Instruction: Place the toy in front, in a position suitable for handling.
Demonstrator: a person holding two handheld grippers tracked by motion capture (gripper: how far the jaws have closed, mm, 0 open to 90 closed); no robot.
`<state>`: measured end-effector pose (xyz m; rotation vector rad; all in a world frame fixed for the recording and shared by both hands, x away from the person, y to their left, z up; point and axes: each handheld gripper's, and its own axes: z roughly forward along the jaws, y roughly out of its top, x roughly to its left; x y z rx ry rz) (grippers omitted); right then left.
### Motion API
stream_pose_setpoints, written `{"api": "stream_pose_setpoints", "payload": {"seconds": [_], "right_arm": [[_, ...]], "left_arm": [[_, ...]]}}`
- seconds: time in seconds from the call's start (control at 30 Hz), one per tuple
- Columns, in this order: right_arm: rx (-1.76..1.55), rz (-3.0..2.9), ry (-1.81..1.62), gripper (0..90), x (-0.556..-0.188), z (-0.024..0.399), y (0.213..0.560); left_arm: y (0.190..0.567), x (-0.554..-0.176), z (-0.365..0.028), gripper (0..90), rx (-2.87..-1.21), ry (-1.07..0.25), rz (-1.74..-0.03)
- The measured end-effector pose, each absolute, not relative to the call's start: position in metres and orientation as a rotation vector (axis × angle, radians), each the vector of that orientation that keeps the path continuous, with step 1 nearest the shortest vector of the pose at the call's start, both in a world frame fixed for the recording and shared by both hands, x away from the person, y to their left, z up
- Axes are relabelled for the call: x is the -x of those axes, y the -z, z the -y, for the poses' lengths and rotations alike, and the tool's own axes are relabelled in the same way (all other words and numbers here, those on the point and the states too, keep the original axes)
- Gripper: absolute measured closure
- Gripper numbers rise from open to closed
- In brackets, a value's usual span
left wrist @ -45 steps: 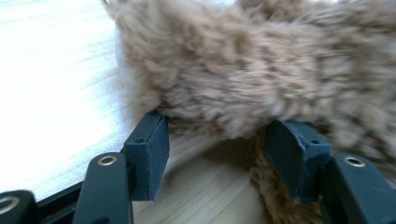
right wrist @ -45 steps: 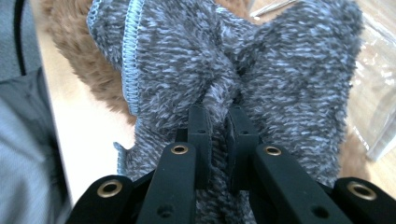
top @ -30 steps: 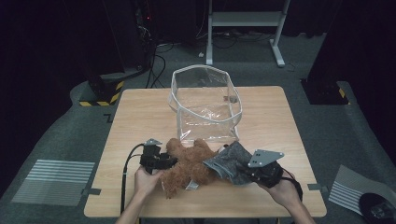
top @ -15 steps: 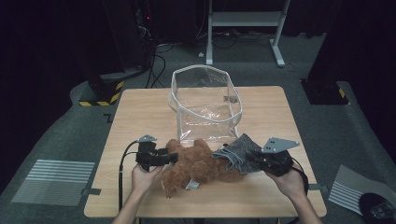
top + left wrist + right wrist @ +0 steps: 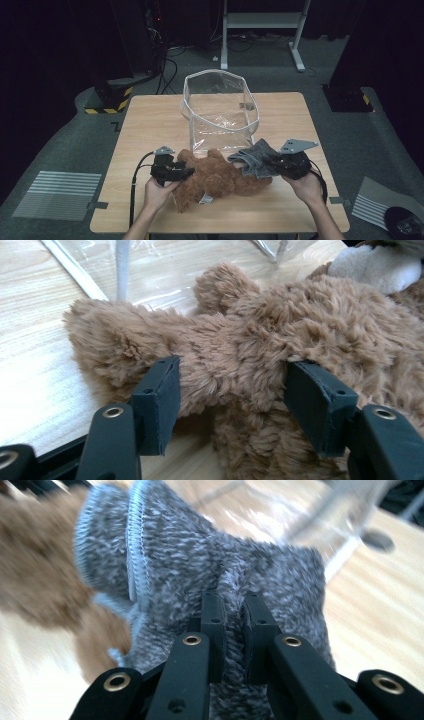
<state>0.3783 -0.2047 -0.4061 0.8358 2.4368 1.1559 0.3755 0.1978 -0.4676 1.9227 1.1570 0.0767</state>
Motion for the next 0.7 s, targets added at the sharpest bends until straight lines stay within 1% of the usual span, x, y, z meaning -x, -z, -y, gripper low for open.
{"api": "stream_pose_setpoints", "payload": {"seconds": [0.07,0.2,0.3,0.47,0.63,0.7], "right_arm": [[-0.776,-2.460,-1.152,82.4,-0.380,0.185,0.398],[-0.767,-2.528,-1.099,82.3,-0.388,0.171,0.405],[-0.859,-2.555,-1.104,82.3,-0.399,0.180,0.414],[-0.972,-2.510,-1.020,82.3,-0.406,0.195,0.420],[-1.033,-2.476,-0.980,82.2,-0.415,0.195,0.425],[-1.054,-2.487,-0.988,82.2,-0.419,0.193,0.429]], "left_arm": [[0.468,-0.373,-0.196,40.9,-1.927,-0.076,-1.147],[0.468,-0.370,-0.195,42.4,-1.934,-0.094,-1.136],[0.470,-0.367,-0.194,42.5,-1.931,-0.088,-1.131],[0.471,-0.367,-0.195,42.1,-1.926,-0.076,-1.131],[0.471,-0.367,-0.197,41.7,-1.930,-0.076,-1.130],[0.470,-0.369,-0.200,39.2,-1.922,-0.072,-1.148]]}}
